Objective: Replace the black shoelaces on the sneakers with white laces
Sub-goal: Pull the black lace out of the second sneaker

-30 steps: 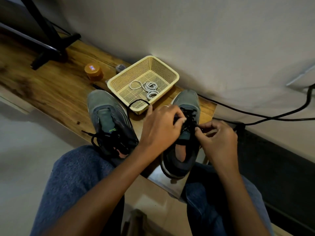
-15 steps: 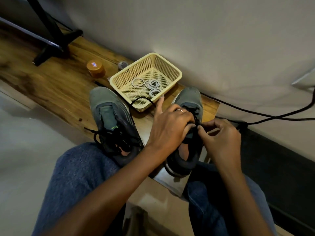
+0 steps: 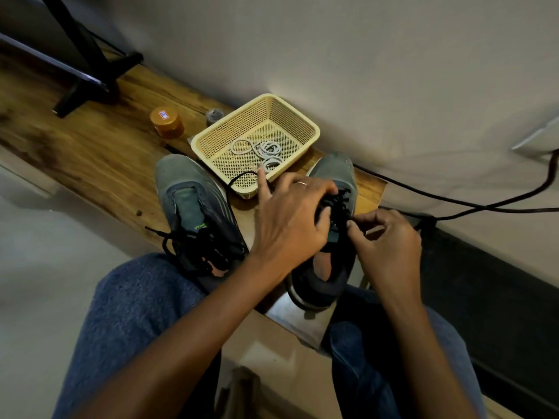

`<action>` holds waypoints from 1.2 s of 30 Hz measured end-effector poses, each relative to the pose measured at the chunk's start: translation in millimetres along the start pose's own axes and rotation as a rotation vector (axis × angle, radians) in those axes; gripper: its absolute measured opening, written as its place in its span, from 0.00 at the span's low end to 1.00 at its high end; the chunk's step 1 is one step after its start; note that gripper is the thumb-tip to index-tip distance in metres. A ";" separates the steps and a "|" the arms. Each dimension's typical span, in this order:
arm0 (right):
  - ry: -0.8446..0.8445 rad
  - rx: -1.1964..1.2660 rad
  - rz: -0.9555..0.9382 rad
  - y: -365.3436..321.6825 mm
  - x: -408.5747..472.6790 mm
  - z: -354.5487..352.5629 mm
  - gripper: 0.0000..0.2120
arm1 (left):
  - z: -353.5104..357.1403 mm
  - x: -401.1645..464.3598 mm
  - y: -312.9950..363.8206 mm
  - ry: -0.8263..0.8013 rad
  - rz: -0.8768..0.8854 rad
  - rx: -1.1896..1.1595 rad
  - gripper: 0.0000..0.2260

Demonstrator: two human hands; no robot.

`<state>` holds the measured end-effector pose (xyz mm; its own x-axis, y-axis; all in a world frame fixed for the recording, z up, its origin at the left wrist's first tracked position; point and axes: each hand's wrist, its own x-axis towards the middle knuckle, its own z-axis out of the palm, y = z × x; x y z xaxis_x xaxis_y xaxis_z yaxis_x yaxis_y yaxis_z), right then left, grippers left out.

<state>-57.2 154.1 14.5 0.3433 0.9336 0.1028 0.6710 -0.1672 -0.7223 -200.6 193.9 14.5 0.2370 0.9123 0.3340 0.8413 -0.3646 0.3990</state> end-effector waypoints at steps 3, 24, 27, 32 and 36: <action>-0.005 -0.011 -0.020 0.6 -0.3 0.2 0.01 | 7.3 -2.1 2.9 -0.063 0.137 0.038 0.12; -0.004 -0.061 -0.056 9.0 -37.2 6.6 0.05 | -17.2 -62.5 22.7 -0.079 -0.227 -0.125 0.03; -0.038 -0.053 -0.058 9.1 -47.2 0.9 0.06 | -19.3 -72.3 33.0 -0.108 -0.202 -0.061 0.11; -0.064 -0.069 -0.087 14.4 -67.5 -10.9 0.06 | -19.9 -83.0 49.2 -0.162 -0.209 0.015 0.10; -0.043 -0.045 -0.068 19.1 -84.4 -13.6 0.07 | -18.6 -93.8 56.0 -0.128 -0.194 0.050 0.06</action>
<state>-64.5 67.9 1.3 0.2679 0.9558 0.1207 0.7213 -0.1160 -0.6829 -184.7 84.4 21.4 0.1259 0.9817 0.1432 0.8993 -0.1738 0.4013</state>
